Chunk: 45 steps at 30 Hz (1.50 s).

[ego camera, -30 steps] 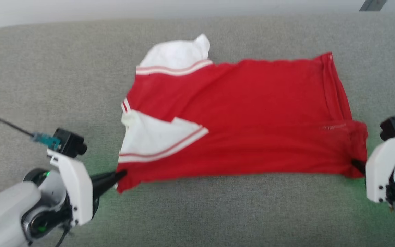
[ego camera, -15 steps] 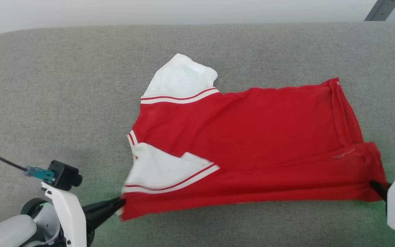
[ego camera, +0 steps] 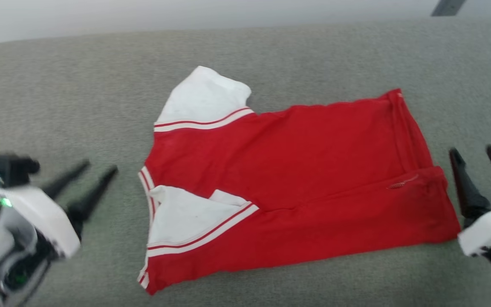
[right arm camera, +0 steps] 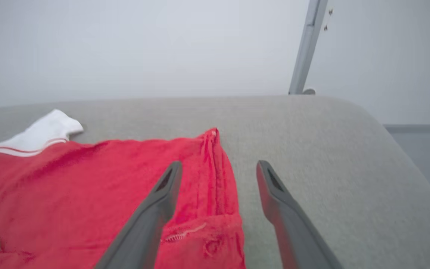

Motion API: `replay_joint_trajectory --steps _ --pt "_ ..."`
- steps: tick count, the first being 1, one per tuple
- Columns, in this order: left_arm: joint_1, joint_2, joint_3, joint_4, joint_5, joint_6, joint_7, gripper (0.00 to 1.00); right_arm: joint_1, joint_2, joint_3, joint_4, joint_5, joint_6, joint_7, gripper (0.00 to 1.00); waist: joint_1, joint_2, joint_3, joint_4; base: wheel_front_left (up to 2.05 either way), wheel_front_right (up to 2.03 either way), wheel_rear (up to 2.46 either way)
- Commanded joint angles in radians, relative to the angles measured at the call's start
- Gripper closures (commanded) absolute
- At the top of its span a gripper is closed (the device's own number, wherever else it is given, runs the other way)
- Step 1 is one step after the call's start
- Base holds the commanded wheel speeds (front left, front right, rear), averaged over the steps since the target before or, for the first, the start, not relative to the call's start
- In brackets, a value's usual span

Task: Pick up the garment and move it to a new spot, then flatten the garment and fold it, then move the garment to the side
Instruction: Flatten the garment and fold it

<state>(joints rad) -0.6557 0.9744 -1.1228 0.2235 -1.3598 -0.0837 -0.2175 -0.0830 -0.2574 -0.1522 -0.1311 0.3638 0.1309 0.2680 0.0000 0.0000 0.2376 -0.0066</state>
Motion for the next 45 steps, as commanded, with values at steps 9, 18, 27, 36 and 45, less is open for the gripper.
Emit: replay_joint_trajectory --steps 9,18,27,36,45 --pt "-0.262 -0.102 0.072 0.219 0.094 0.001 0.045 0.00 -0.088 0.118 0.087 0.015 -0.045 0.000 -0.181 0.00 0.0000 0.0000 0.110 -0.176 0.00 0.00 0.00" --pt "-0.483 -0.151 0.003 0.470 0.109 -0.042 0.362 0.00 -0.123 0.159 0.133 0.068 -0.027 0.000 -0.236 0.00 0.0000 0.0000 0.195 -0.298 0.00 0.00 0.00" --pt "-0.531 -0.138 -0.057 0.470 0.019 -0.048 0.615 0.00 -0.146 0.176 0.182 0.129 -0.004 0.000 -0.269 0.00 0.0000 0.0000 0.232 -0.345 0.00 0.00 0.00" --pt "-0.580 -0.131 -0.090 0.396 0.016 -0.048 0.633 1.00 -0.275 0.110 0.278 0.168 -0.009 0.000 -0.171 0.00 0.0000 0.0000 0.259 -0.319 0.00 0.00 0.00" --pt "-0.647 -0.182 -0.106 0.351 0.024 -0.046 0.568 1.00 -0.644 -0.056 0.460 0.381 0.114 0.000 0.184 0.00 0.0000 0.0000 0.308 -0.225 0.00 0.00 0.00"
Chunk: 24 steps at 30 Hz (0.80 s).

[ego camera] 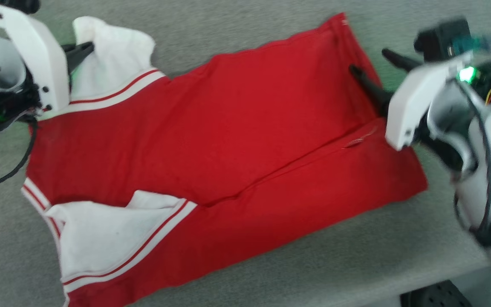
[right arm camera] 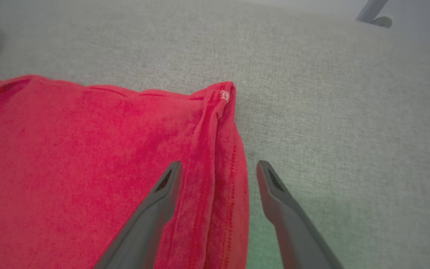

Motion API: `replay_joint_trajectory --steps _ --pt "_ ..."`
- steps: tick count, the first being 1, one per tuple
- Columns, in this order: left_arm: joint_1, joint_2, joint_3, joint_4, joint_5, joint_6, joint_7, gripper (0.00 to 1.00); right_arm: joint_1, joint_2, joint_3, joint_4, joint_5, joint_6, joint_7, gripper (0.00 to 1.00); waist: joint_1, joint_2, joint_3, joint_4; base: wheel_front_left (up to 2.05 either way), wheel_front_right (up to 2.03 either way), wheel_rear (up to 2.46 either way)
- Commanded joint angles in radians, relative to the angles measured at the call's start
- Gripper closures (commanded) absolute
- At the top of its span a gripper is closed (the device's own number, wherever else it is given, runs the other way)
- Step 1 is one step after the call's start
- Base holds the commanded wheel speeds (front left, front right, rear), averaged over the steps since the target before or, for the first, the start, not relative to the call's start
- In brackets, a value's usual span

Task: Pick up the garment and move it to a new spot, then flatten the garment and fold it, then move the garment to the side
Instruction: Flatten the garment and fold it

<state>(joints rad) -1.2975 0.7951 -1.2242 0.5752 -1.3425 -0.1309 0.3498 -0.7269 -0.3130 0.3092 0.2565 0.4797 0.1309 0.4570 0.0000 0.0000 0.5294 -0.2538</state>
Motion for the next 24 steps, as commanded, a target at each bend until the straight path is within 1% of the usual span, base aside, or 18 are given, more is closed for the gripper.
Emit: replay_joint_trajectory --steps 1,2,5,10,11,12,13,14,17,19,20,24 --pt "-0.012 -0.007 -0.006 -0.002 0.002 0.001 -0.005 1.00 -0.042 -0.015 0.012 0.031 0.012 -0.001 0.031 0.00 0.0000 0.0000 0.022 0.034 0.00 0.00 0.00" --pt "-0.021 -0.012 -0.009 -0.002 0.004 0.001 -0.009 1.00 -0.086 -0.025 0.025 0.065 0.025 -0.001 0.061 0.00 0.0000 0.0000 0.028 0.045 0.00 0.00 0.00" --pt "-0.042 -0.038 -0.017 -0.001 0.009 0.001 -0.020 1.00 -0.197 -0.024 0.039 0.176 0.053 -0.001 0.121 0.00 0.0000 0.0000 0.045 0.076 0.00 0.00 0.00" --pt "-0.066 -0.067 -0.028 -0.009 -0.002 0.001 -0.045 1.00 -0.302 -0.015 0.069 0.320 0.105 0.000 0.213 0.00 0.0000 0.0000 0.056 0.110 0.00 0.00 0.00" --pt "-0.067 -0.071 -0.030 -0.009 -0.002 0.001 -0.049 1.00 -0.305 -0.015 0.083 0.335 0.113 0.000 0.223 0.07 0.0000 0.0000 0.056 0.115 0.00 0.00 0.00" --pt "-0.067 -0.075 -0.033 -0.009 -0.002 0.001 -0.054 1.00 -0.308 -0.016 0.092 0.347 0.122 0.000 0.227 0.51 0.0000 0.0000 0.054 0.118 0.00 0.00 0.00" --pt "-0.067 -0.079 -0.034 -0.011 -0.004 0.001 -0.061 1.00 -0.313 -0.016 0.101 0.355 0.132 0.000 0.222 0.60 0.0000 0.0000 0.051 0.121 0.00 0.00 0.00" --pt "-0.065 -0.082 -0.034 -0.014 -0.010 0.001 -0.070 1.00 -0.317 -0.018 0.104 0.362 0.142 0.000 0.211 1.00 0.0000 0.0000 0.047 0.124 0.00 0.00 0.00" --pt "-0.048 -0.087 -0.037 -0.022 -0.031 0.001 -0.098 1.00 -0.315 -0.038 0.113 0.380 0.154 0.000 0.173 1.00 0.0000 0.0000 0.024 0.135 0.00 0.00 0.00" --pt "-0.029 -0.094 -0.038 -0.042 -0.064 0.001 -0.134 1.00 -0.304 -0.060 0.117 0.381 0.167 0.000 0.119 1.00 0.0000 0.0000 -0.017 0.153 0.00 0.00 0.00" --pt "-0.029 -0.094 -0.038 -0.042 -0.064 0.001 -0.134 1.00 -0.304 -0.060 0.117 0.381 0.167 0.000 0.119 1.00 0.0000 0.0000 -0.017 0.153 0.00 0.00 0.00" --pt "0.003 -0.090 -0.041 -0.102 -0.084 0.001 -0.197 1.00 -0.259 -0.098 0.135 0.344 0.182 0.000 0.061 1.00 0.0000 0.0000 -0.092 0.185 0.00 0.00 0.00"
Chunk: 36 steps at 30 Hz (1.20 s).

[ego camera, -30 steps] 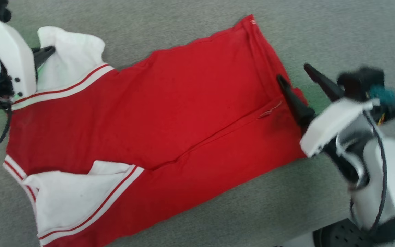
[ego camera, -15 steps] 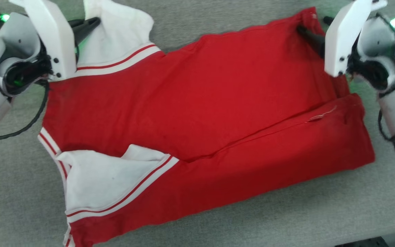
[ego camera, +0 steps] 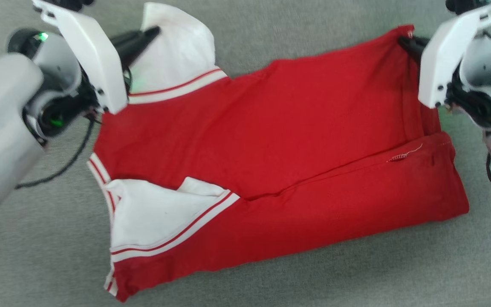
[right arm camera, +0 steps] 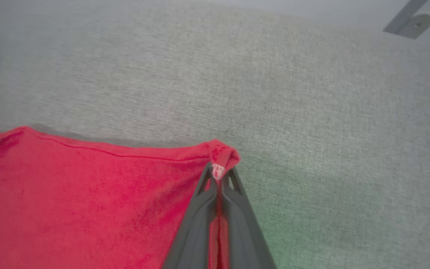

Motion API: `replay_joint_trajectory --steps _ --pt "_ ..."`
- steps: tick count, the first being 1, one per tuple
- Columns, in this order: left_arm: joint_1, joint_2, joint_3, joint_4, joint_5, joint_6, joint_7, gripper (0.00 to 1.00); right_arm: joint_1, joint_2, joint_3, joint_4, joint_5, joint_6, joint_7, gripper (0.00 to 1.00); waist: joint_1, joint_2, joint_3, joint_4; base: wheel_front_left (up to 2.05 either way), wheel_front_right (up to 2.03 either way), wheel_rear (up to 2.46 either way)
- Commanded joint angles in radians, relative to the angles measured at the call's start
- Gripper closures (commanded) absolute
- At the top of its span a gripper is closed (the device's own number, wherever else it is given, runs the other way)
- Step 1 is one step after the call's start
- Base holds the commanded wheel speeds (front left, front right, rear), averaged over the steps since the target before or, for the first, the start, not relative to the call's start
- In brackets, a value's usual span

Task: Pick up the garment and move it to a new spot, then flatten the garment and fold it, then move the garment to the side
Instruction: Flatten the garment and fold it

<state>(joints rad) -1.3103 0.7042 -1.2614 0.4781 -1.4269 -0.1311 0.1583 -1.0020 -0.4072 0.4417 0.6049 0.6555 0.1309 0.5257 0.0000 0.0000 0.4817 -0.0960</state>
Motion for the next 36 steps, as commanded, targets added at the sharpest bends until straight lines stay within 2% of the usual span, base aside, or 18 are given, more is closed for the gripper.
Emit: replay_joint_trajectory --steps 1,6,10,16,20,23,28,31,36 --pt "0.026 0.009 -0.004 -0.028 -0.002 0.001 -0.026 1.00 0.031 -0.016 0.001 -0.021 0.013 0.000 -0.021 1.00 0.0000 0.0000 -0.063 0.035 0.00 0.00 0.00" --pt "0.115 0.055 -0.011 -0.162 0.001 0.001 -0.133 1.00 0.167 -0.086 -0.012 -0.123 0.038 0.000 -0.051 1.00 0.0000 0.0000 -0.157 0.086 0.00 0.00 0.00" --pt "0.228 0.123 -0.014 -0.288 0.014 0.001 -0.219 1.00 0.313 -0.131 -0.049 -0.220 0.047 0.000 -0.055 1.00 0.0000 0.0000 -0.216 0.114 0.00 0.00 0.00" --pt "0.439 0.210 -0.018 -0.408 0.019 0.001 -0.363 1.00 0.574 -0.165 -0.182 -0.369 0.036 0.000 -0.040 1.00 0.0000 0.0000 -0.267 0.152 0.00 0.00 0.00" --pt "0.571 0.242 -0.018 -0.442 0.035 0.001 -0.405 1.00 0.728 -0.155 -0.293 -0.467 0.003 0.000 -0.002 1.00 0.0000 0.0000 -0.274 0.167 0.00 0.00 0.00" --pt "0.653 0.240 -0.018 -0.448 0.051 0.006 -0.417 1.00 0.820 -0.135 -0.376 -0.537 -0.017 0.000 0.032 1.00 0.0000 0.0000 -0.272 0.176 0.00 0.00 0.00" --pt "0.741 0.179 -0.008 -0.399 0.087 0.009 -0.423 1.00 0.907 -0.093 -0.468 -0.591 -0.105 0.000 0.062 1.00 0.0000 0.0000 -0.260 0.185 0.00 0.00 0.00" --pt "0.772 0.120 0.003 -0.333 0.080 0.005 -0.424 1.00 0.912 -0.042 -0.487 -0.588 -0.130 0.000 0.067 1.00 0.0000 0.0000 -0.250 0.183 0.00 0.00 0.00" --pt "0.791 0.055 0.002 -0.203 0.086 0.001 -0.425 1.00 0.871 -0.003 -0.471 -0.514 -0.178 -0.001 0.045 1.00 0.0000 0.0000 -0.241 0.164 0.00 0.00 0.00"
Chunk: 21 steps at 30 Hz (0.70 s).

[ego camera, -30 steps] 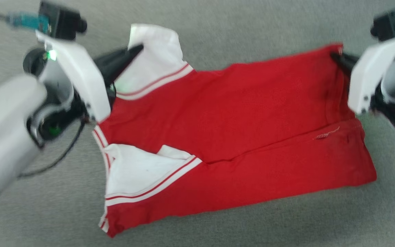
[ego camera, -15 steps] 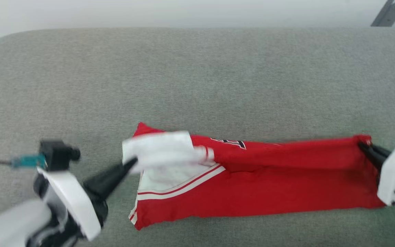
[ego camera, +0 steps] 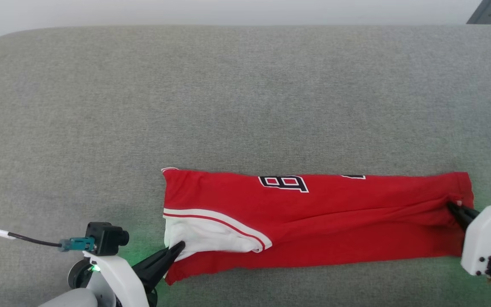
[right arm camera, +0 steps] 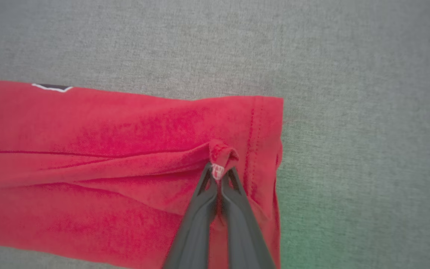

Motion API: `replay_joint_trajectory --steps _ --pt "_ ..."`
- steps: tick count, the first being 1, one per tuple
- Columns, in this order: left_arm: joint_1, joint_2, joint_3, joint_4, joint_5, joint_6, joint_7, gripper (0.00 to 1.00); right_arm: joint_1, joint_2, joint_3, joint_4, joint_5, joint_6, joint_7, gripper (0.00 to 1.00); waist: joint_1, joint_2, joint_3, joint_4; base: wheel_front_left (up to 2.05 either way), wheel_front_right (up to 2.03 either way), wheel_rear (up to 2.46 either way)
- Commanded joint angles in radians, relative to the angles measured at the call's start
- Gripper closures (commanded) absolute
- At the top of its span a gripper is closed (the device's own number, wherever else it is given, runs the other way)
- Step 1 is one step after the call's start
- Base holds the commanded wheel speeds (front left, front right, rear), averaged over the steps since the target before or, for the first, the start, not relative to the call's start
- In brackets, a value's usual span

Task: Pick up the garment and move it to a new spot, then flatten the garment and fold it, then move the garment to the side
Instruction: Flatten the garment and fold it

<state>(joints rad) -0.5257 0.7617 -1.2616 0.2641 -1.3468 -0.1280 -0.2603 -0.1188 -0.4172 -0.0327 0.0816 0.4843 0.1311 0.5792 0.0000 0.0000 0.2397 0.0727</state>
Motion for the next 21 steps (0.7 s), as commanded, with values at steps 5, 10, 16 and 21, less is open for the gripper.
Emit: replay_joint_trajectory --steps 5,10,16,21 --pt "0.011 -0.030 0.012 0.037 -0.002 -0.001 -0.006 1.00 -0.037 0.027 0.025 0.066 -0.013 -0.001 -0.035 0.93 0.0000 0.0000 0.002 -0.017 0.00 0.00 0.00" --pt "0.021 -0.042 0.039 0.052 0.030 -0.002 -0.006 0.26 -0.039 0.039 0.026 0.077 0.017 -0.001 -0.072 0.00 0.0000 0.0000 -0.015 -0.023 0.00 0.00 0.00" --pt "0.095 -0.055 0.163 0.032 0.090 -0.002 -0.006 0.00 0.009 0.014 -0.039 0.043 0.059 -0.001 -0.047 0.00 0.0000 0.0000 -0.044 -0.005 0.00 0.00 0.00" --pt "0.179 -0.113 0.335 0.046 0.173 -0.002 -0.006 0.00 0.038 0.035 -0.113 0.083 0.103 -0.001 -0.005 0.00 0.0000 0.0000 -0.051 0.040 0.00 0.00 0.00"
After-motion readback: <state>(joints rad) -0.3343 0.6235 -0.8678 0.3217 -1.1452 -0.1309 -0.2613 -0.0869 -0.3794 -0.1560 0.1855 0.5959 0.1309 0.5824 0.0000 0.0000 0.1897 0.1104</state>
